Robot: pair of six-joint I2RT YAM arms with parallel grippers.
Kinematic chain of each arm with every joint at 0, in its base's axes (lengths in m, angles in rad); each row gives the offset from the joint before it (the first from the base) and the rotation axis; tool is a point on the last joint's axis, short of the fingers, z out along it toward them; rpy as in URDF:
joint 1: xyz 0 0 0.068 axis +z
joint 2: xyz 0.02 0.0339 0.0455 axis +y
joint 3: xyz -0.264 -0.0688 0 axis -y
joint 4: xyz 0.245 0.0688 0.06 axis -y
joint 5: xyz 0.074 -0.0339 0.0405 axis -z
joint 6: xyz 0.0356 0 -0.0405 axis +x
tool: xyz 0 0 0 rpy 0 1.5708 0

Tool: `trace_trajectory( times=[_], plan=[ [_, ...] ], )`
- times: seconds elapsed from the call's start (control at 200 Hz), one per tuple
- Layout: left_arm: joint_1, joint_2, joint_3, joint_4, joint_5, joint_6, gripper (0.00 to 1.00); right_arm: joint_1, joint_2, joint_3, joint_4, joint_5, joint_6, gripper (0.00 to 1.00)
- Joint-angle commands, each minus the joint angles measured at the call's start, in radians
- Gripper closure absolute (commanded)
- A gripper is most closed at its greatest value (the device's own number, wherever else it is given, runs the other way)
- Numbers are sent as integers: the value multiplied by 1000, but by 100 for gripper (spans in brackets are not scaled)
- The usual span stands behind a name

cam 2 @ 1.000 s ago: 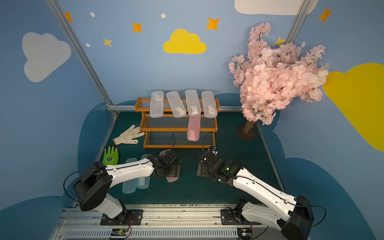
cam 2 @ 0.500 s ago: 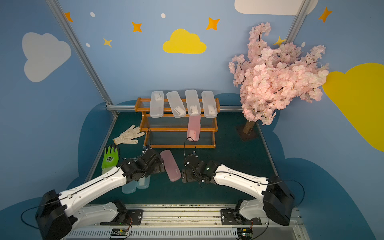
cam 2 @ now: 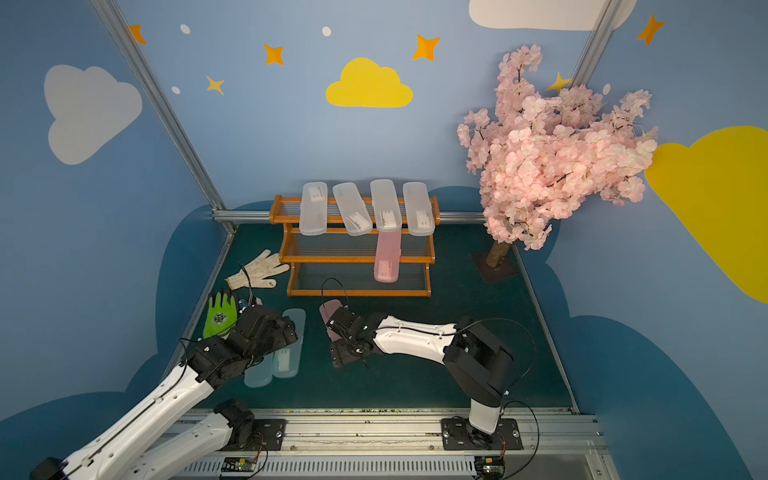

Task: Place the pencil cases on the shelf according to color
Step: Pick up the pencil case from the center of the board.

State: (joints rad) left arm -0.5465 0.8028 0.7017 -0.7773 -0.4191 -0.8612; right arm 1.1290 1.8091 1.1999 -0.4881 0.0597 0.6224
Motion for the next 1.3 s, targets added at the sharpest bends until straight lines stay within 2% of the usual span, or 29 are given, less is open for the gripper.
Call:
trace_trajectory(
  times=[0.0,0.23,0.576,0.801,0.926,1.016,1.297],
  plan=[
    [16,-16,-7,-18,5,13,0,6,41,44,-53,17,-33,4],
    [42,-33,2,-24,8,28,0,9,113,117,-155,60,-26,4],
    [54,-46,-19,-1,29,30,0,29,195,158,-179,73,-6,4],
    [56,-90,5,-17,42,30,0,41,216,179,-190,117,1,9],
    [58,-124,79,-58,12,65,0,43,217,187,-189,132,-3,17],
    [61,-135,130,-86,-4,95,0,51,201,183,-188,155,0,29],
    [67,-111,274,-100,2,168,0,103,22,147,-257,274,31,38]
  ],
)
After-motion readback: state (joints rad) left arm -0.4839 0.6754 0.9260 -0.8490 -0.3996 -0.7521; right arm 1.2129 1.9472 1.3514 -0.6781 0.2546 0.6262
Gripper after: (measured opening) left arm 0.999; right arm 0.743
